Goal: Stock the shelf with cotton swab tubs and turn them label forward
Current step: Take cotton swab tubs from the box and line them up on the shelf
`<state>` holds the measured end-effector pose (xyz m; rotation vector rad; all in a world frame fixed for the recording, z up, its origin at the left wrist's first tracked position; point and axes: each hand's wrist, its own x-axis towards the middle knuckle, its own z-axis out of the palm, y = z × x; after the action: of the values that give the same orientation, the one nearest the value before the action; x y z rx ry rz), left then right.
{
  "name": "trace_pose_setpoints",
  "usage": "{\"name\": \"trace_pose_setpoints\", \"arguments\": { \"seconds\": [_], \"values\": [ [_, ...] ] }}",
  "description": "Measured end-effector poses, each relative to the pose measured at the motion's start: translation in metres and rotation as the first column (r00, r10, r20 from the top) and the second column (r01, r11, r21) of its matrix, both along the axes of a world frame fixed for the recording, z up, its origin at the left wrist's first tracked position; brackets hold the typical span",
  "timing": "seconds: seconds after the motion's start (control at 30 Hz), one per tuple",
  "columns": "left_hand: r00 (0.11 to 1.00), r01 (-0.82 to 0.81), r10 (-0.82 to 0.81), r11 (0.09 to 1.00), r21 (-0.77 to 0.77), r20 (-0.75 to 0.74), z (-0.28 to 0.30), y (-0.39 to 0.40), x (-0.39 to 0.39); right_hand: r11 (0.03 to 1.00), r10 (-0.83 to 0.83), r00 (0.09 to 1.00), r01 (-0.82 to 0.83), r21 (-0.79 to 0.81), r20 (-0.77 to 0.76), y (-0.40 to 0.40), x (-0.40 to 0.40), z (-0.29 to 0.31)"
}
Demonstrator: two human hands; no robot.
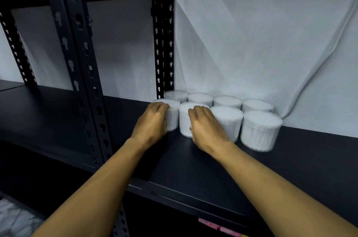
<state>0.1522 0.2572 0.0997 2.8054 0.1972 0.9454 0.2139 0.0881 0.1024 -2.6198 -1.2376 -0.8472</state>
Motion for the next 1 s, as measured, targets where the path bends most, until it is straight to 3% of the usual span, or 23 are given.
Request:
{"name": "trace_pose_setpoints", "arguments": {
  "seconds": [0.63, 0.83, 1.0],
  "values": [
    [0.997, -0.079, 0.081, 0.988, 0.135, -0.008, 0.009, -0.011, -0.010, 0.986, -0.097, 0.993, 0.104, -0.127, 0.061, 0.000, -0.004, 0.006],
    [0.997, -0.073, 0.074, 0.985, 0.158, -0.001, 0.019, -0.035, -0.033, 0.999, -0.023, 0.999, 0.024, -0.022, 0.044, -0.025, -0.029, 0.010],
    [0.995, 0.003, -0.018, 0.989, 0.150, 0.096, 0.013, -0.093, -0.074, 0.975, -0.021, 0.997, 0.004, 0.220, 0.075, -0.095, -0.082, 0.002]
  ]
}}
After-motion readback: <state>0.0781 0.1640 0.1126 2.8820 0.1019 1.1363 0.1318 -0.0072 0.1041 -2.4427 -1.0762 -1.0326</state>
